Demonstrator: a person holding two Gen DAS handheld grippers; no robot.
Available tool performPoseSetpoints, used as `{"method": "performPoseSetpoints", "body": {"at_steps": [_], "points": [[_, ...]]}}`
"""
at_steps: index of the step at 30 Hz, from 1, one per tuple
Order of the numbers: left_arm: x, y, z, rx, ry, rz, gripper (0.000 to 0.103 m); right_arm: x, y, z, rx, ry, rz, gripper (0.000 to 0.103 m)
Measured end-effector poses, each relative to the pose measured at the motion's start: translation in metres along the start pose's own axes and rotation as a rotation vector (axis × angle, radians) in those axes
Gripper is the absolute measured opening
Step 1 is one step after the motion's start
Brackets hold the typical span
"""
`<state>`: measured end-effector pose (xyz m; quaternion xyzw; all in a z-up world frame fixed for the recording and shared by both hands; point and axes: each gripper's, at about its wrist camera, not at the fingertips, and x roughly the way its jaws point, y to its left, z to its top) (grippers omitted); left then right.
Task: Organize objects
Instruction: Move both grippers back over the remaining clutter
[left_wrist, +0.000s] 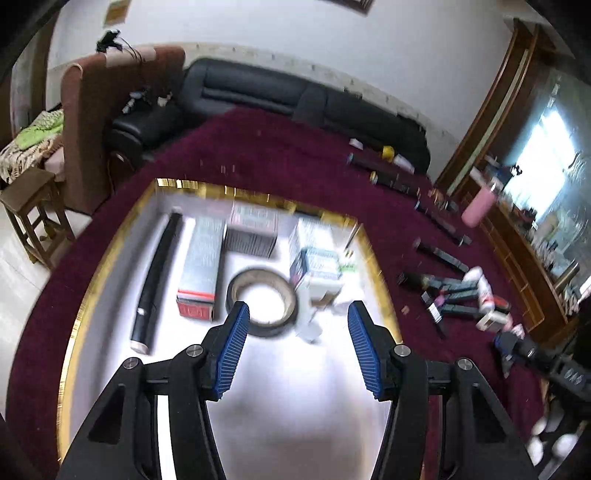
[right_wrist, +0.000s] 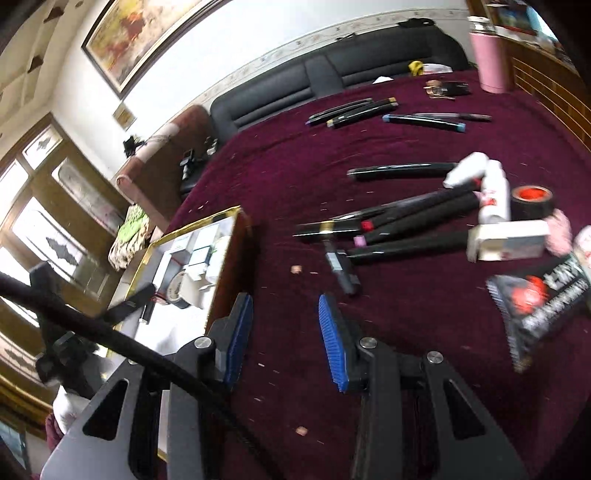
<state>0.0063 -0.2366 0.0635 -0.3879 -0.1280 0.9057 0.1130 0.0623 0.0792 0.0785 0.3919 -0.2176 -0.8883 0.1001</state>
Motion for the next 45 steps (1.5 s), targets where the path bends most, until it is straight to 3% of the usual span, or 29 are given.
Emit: {"method": "performPoseSetpoints", "body": {"at_steps": [3,8,16,23,27,29,30,32,34,37,41,45], "points": [[-0.020,-0.013,0.004,0.017,-0.045,-0.011,0.049,-0.011,-0.018,-0.004,0.038,-0.014,0.000,0.038],[-0.039,-0.046,0.002,0.051,-0.043,-0.089,0.056,-0.018,-0.037,-0.007,0.064,-0.017,-0.011,0.037],[-0.031,-0.097,-0.027,0.125,0.055,-0.210,0.056,-0.031,-0.050,-0.014,0.061,-0.037,-0.025,0.037],[-0.021,-0.117,-0.041,0.140,0.105,-0.248,0.056,-0.044,-0.059,-0.017,0.053,-0.067,-0.053,0.038],[-0.017,-0.117,-0.047,0.132,0.130,-0.260,0.056,-0.059,-0.047,0.017,-0.001,-0.118,-0.063,0.038],[-0.015,-0.116,-0.049,0.129,0.140,-0.256,0.056,-0.067,-0.033,0.052,-0.018,-0.161,-0.023,0.039],[-0.016,-0.115,-0.050,0.125,0.143,-0.251,0.056,-0.070,-0.023,0.067,-0.031,-0.172,0.001,0.045],[-0.019,-0.111,-0.051,0.112,0.140,-0.251,0.056,-0.075,0.001,0.079,-0.068,-0.197,0.077,0.049],[-0.021,-0.106,-0.053,0.101,0.136,-0.259,0.056,-0.073,0.024,0.064,-0.166,-0.197,0.090,0.059],[-0.014,-0.102,-0.058,0.101,0.163,-0.272,0.056,-0.054,0.026,0.017,-0.245,-0.182,-0.024,0.064],[-0.005,-0.109,-0.067,0.107,0.203,-0.288,0.056,-0.033,-0.015,-0.015,-0.155,-0.077,-0.093,0.064],[-0.012,-0.125,-0.080,0.157,0.216,-0.318,0.056,-0.049,-0.058,-0.024,-0.052,-0.083,-0.135,0.064]]}}
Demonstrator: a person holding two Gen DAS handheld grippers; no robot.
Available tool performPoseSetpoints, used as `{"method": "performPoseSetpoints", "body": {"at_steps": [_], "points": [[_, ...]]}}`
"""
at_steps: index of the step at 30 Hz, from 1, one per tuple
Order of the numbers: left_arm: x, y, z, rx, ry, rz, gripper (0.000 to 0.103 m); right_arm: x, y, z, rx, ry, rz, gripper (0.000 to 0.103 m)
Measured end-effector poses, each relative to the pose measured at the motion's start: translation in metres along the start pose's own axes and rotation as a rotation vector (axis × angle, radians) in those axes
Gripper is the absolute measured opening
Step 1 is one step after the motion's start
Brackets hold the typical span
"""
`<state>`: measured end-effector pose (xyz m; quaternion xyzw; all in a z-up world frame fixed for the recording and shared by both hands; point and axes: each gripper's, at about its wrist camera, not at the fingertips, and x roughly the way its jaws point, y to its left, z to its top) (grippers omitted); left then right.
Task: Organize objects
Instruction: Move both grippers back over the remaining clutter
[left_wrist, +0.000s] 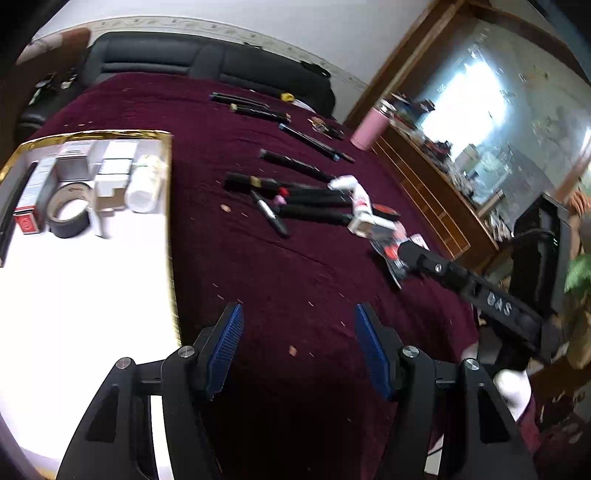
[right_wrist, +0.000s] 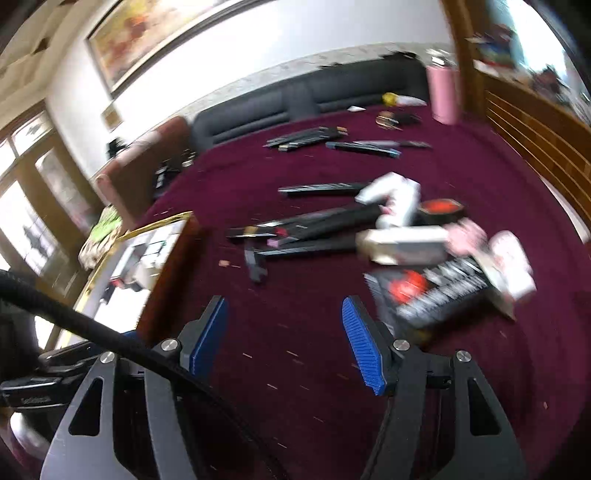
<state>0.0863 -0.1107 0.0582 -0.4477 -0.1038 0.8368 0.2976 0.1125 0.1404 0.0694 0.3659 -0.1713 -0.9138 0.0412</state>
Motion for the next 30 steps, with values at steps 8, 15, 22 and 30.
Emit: {"method": "performPoseSetpoints", "body": {"at_steps": [8,15,22,30], "points": [[-0.005,-0.021,-0.015,0.076,0.035,0.071,0.056,-0.012,-0.050,-0.008,0.151,0.001,-0.021,0.064],[0.011,-0.014,0.016,0.046,0.029,0.145,0.056,0.001,-0.056,-0.011,0.169,0.013,0.013,0.064],[0.089,-0.012,0.064,0.085,0.077,0.269,0.055,0.010,-0.068,-0.015,0.197,0.030,0.048,0.064],[0.143,-0.008,0.092,0.173,0.112,0.407,0.041,0.011,-0.075,-0.016,0.217,0.040,0.106,0.064]]}}
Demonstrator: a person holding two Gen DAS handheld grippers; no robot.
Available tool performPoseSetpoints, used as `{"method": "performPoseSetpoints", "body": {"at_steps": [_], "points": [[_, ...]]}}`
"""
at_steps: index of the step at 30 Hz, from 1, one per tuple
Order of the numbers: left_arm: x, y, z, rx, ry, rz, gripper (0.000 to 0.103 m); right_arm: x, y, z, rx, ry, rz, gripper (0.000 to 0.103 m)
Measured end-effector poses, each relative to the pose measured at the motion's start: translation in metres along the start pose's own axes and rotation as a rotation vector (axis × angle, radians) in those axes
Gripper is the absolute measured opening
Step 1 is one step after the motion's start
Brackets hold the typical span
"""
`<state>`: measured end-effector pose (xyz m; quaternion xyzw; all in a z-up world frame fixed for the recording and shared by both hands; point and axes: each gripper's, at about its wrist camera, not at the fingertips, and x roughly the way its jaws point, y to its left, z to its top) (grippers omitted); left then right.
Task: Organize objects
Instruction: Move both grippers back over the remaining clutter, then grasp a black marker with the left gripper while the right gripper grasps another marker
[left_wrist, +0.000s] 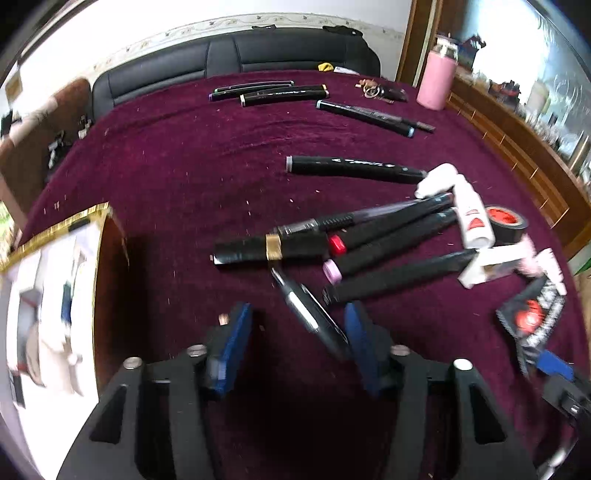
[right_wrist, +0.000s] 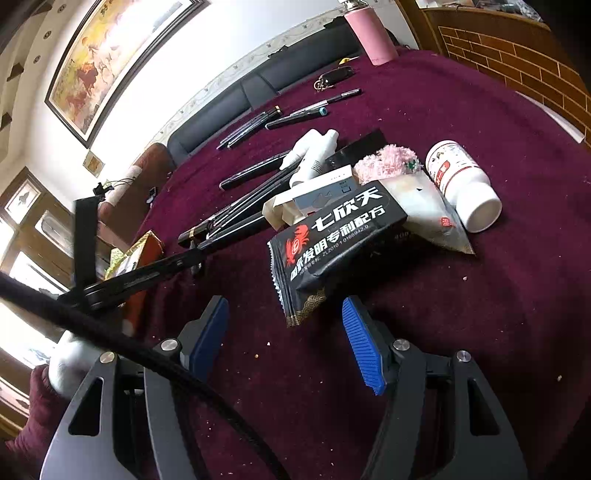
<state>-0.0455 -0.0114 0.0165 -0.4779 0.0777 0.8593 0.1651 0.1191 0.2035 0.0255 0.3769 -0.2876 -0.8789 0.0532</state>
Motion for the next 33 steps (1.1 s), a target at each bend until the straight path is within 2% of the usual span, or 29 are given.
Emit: {"method": "performPoseSetpoints", "body": {"at_steps": [4,5,7,12,16,20,25,28,33], "points": [[0.011,-0.004,0.007,0.039,0.004,0.028,0.023,0.003,0.001,-0.001,-0.003,0.015,0.009,0.064],[0.011,-0.005,0.007,0.048,0.003,0.028,0.016,0.004,0.001,-0.001,-0.002,0.019,0.008,0.064],[0.011,-0.007,0.007,0.054,0.005,0.003,0.011,0.004,0.001,-0.002,0.003,0.020,0.008,0.064],[-0.002,0.000,-0.005,0.035,0.001,-0.039,0.011,0.004,0.001,-0.002,0.005,0.024,0.005,0.064],[-0.023,0.010,-0.020,-0.024,-0.005,-0.082,0.011,-0.001,0.016,0.000,-0.051,0.034,0.010,0.064],[-0.043,0.007,-0.042,-0.048,0.000,-0.131,0.011,-0.001,0.046,0.024,-0.150,0.051,0.034,0.064],[-0.038,0.001,-0.057,-0.077,0.048,-0.169,0.011,0.051,0.091,0.059,-0.400,0.148,-0.066,0.064],[-0.035,0.000,-0.060,-0.092,0.054,-0.173,0.011,0.093,0.111,0.071,-0.523,0.262,-0.094,0.064],[-0.034,0.003,-0.063,-0.127,0.049,-0.202,0.011,0.148,0.115,0.075,-0.643,0.386,-0.174,0.061]]}}
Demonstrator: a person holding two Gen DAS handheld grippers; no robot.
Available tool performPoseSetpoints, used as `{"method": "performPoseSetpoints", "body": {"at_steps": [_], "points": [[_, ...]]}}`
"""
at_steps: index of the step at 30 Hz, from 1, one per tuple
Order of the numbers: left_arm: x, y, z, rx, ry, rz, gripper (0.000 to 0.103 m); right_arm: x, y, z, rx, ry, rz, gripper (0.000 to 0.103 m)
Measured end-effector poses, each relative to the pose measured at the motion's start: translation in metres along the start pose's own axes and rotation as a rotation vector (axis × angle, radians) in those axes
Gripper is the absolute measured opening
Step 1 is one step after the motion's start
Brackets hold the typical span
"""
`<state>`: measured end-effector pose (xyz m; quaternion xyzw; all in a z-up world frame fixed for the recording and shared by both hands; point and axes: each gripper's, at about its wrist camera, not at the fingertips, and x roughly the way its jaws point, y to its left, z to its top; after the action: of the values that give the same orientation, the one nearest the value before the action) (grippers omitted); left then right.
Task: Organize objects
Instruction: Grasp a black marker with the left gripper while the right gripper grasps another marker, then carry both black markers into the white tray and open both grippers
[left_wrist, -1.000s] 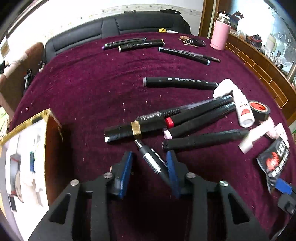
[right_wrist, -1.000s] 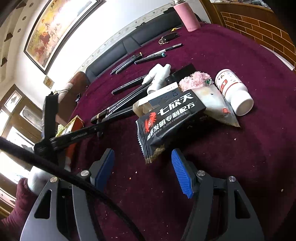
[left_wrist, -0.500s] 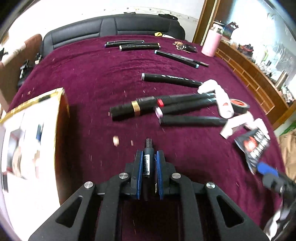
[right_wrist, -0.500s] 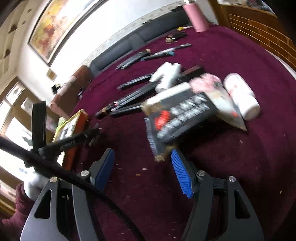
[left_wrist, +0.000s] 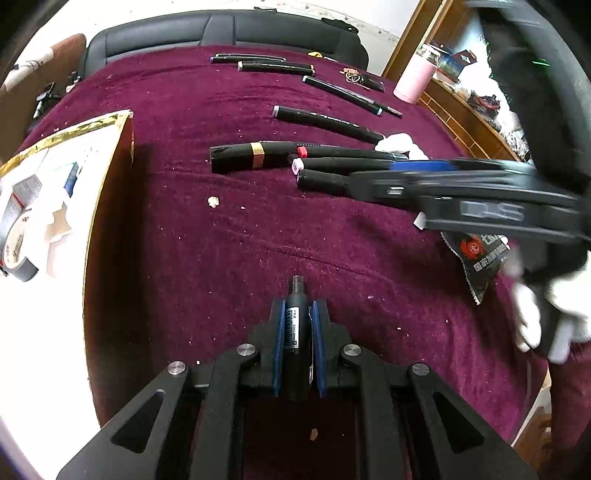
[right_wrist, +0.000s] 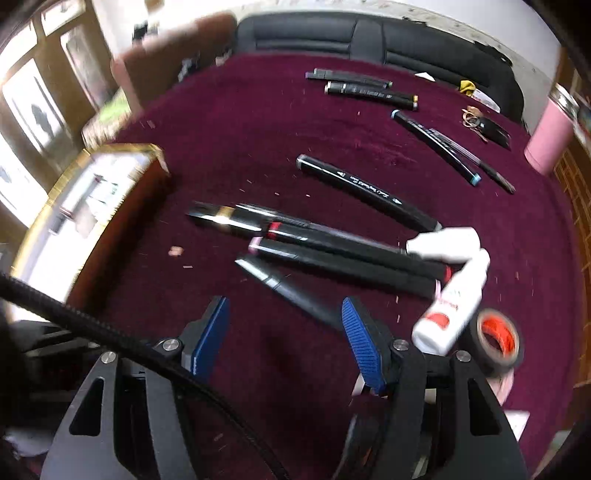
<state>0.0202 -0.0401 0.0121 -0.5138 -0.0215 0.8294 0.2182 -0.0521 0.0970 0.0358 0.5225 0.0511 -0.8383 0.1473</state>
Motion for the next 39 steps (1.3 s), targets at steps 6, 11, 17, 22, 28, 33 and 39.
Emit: {"method": "performPoseSetpoints", "body": {"at_steps": [6,11,17,22,28,33,39], "points": [[-0.001,0.000,-0.003,-0.013,-0.008,-0.006,0.011,0.023,-0.001,0.005,-0.011,0.074,-0.011,0.039],[-0.003,0.003,-0.005,-0.039,-0.020,-0.037,0.011,0.017,0.002,0.004,0.080,0.102,0.025,0.018],[-0.018,0.008,-0.013,-0.064,-0.056,-0.081,0.011,-0.006,-0.009,-0.018,0.230,0.030,0.173,0.013],[-0.042,0.015,-0.022,-0.077,-0.107,-0.101,0.011,-0.019,-0.007,-0.041,0.311,-0.029,0.281,0.013],[-0.074,0.032,-0.036,-0.114,-0.165,-0.120,0.011,-0.049,0.010,-0.056,0.340,-0.145,0.386,0.013],[-0.106,0.063,-0.044,-0.156,-0.243,-0.075,0.011,-0.076,0.038,-0.052,0.290,-0.229,0.433,0.013],[-0.138,0.109,-0.050,-0.221,-0.325,0.003,0.011,-0.102,0.078,-0.034,0.203,-0.293,0.464,0.013]]}}
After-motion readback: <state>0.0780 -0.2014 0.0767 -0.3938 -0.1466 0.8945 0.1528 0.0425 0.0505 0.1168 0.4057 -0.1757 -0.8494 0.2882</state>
